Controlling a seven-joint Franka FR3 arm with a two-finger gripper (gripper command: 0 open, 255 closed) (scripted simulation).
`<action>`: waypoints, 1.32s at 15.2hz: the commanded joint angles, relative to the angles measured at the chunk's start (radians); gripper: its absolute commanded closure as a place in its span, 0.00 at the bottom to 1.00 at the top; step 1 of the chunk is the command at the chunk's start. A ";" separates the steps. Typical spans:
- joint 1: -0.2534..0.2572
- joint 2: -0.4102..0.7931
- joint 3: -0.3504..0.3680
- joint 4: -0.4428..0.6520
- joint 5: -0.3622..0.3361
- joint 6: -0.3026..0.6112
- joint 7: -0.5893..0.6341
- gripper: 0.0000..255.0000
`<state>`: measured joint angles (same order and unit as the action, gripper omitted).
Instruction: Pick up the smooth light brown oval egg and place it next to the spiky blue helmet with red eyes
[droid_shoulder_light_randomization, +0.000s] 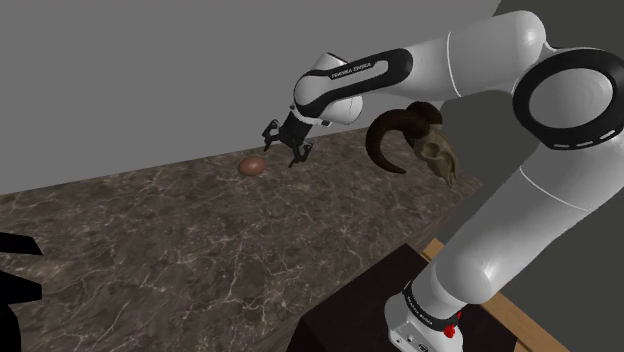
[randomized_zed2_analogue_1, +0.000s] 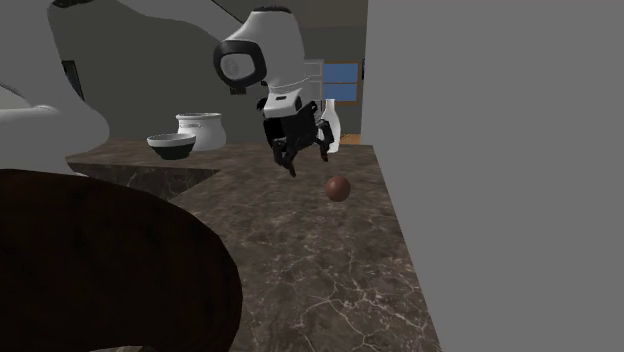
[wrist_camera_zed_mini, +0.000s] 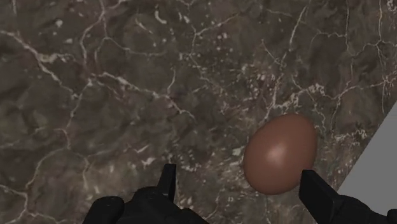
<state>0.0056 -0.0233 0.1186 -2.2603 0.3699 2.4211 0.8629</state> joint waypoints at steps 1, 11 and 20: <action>0.002 0.076 0.003 0.051 0.026 0.048 0.045 0.00; 0.016 0.285 0.013 0.168 0.087 0.183 0.108 0.00; 0.019 0.304 0.016 0.173 0.090 0.198 0.106 0.00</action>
<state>0.0247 0.2806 0.1348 -2.0873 0.4597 2.6189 0.9691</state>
